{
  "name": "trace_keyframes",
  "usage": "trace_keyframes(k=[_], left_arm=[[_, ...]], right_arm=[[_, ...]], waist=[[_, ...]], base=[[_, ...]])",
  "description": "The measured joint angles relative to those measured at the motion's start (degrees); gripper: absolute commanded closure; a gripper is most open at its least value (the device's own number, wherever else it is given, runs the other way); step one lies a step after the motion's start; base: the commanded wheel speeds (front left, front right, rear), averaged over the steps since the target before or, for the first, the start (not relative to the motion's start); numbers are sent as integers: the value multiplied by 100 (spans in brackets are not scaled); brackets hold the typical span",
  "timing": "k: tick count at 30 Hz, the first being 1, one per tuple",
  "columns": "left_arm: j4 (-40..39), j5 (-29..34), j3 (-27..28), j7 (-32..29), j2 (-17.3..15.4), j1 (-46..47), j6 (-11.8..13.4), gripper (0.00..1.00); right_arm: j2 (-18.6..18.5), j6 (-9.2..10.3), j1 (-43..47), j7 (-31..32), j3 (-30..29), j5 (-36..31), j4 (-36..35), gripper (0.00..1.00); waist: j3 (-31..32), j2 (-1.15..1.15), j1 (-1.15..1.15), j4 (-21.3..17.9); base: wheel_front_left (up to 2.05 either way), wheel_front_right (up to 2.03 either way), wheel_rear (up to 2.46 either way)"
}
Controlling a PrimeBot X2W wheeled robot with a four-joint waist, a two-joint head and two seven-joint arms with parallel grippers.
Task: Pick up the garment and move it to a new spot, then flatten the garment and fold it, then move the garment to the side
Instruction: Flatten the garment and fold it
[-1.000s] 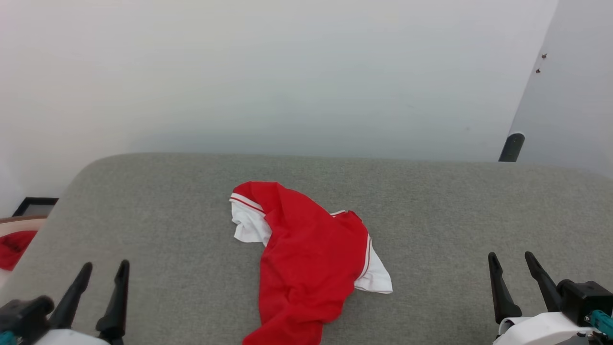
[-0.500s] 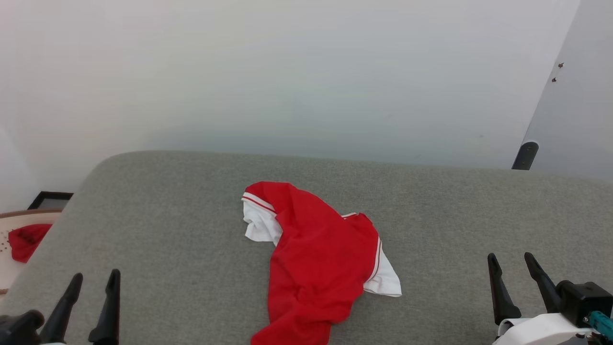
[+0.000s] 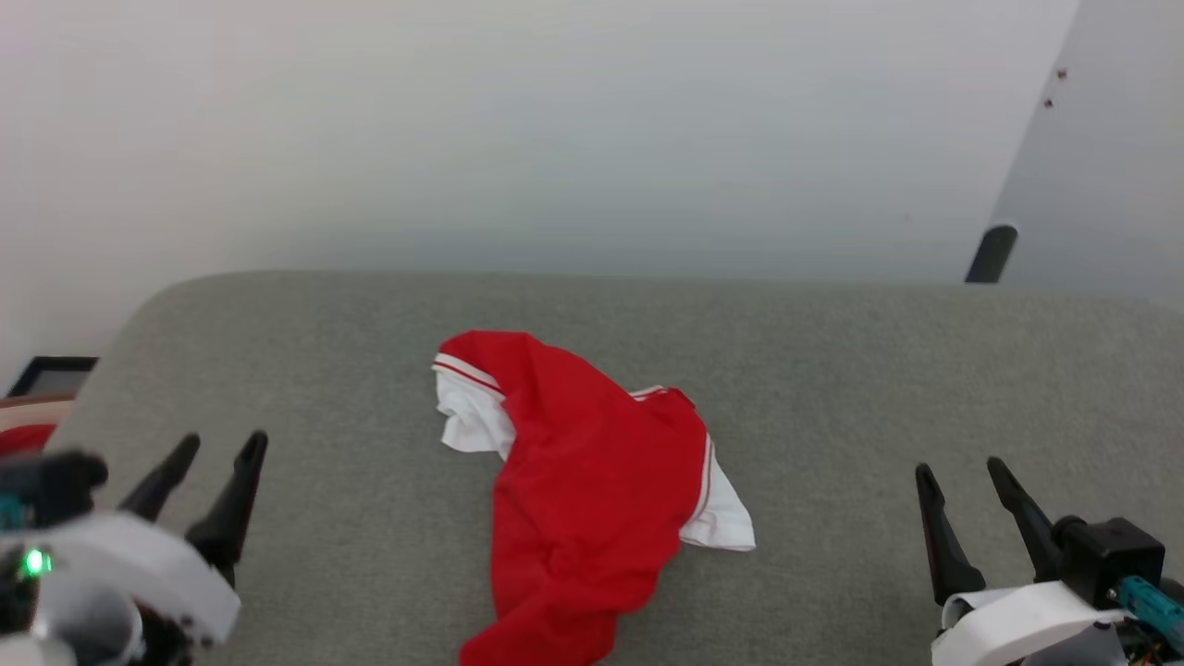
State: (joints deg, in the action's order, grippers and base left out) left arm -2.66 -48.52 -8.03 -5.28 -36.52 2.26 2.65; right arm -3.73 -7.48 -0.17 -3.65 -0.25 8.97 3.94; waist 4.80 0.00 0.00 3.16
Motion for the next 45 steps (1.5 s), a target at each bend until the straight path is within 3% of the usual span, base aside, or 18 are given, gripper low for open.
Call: trace_keyframes(k=[6, 10, 19, 33, 45], left_arm=[[578, -372, -253, -1228, -208, 1010, -64, 0], [1002, -515, -391, -2012, -360, 1624, 57, 0], [2027, -399, -945, -3023, -304, 2764, 55, 0], [3190, -31, -1507, -3513, 0, 3901, -65, 0], [3879, -48, -1602, -3597, 299, 4365, -70, 0]], right_arm=[[-45, 0, -80, 70, 99, 4, -158, 0], [-74, 0, -218, 110, 123, 12, -313, 0], [-114, 0, -475, 69, 126, 60, -450, 0], [-74, 0, -771, -51, 216, 57, -469, 0], [-47, 0, -904, -122, 245, 44, -378, 0]], waist=[[-270, 0, 0, -247], [-519, 0, 0, -407], [-1225, 0, 0, -686], [-2163, 0, 0, -966], [-2451, 0, 0, -1081]], base=[[0, 0, 0], [0, 0, 0], [0, 0, 0], [0, 0, 0], [0, 0, 0]])
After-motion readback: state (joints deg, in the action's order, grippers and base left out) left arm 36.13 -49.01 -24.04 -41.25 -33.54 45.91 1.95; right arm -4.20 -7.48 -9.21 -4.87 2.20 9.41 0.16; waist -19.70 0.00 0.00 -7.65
